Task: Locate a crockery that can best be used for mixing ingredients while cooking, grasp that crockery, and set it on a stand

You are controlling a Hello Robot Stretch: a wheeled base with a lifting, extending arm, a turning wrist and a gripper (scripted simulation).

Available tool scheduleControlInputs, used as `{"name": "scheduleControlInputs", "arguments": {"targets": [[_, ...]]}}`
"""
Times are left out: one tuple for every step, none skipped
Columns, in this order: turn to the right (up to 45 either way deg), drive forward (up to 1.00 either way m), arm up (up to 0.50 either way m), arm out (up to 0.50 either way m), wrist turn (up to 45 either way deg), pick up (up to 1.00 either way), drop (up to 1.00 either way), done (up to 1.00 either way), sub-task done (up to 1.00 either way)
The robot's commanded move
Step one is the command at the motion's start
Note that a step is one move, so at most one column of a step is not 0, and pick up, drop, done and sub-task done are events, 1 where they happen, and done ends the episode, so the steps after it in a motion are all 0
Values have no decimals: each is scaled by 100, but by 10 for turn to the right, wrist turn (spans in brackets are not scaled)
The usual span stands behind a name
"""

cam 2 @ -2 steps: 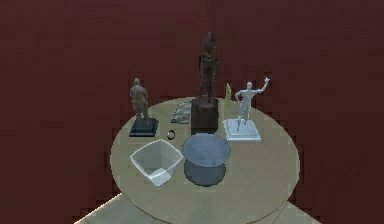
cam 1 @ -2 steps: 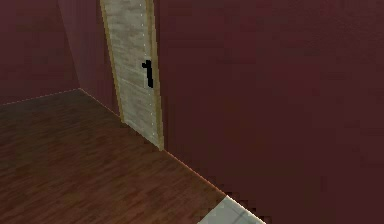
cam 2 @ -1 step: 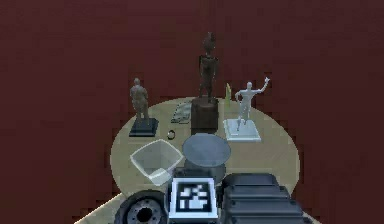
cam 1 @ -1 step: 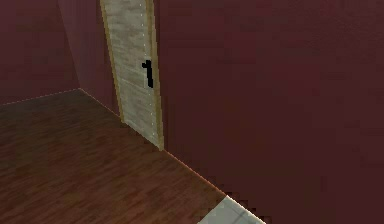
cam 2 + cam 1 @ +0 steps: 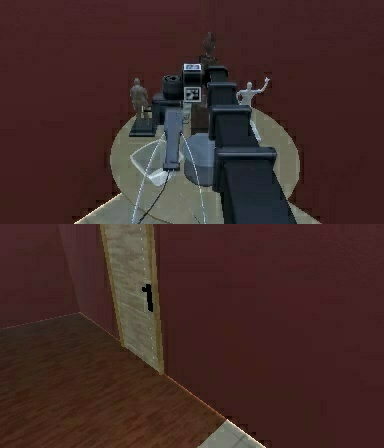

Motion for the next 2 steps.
{"name": "scheduleControlInputs", "arguments": {"targets": [[0, 0, 0, 0, 450, 0, 0, 0, 0], [0, 0, 0, 0, 450, 0, 0, 0, 0]]}}
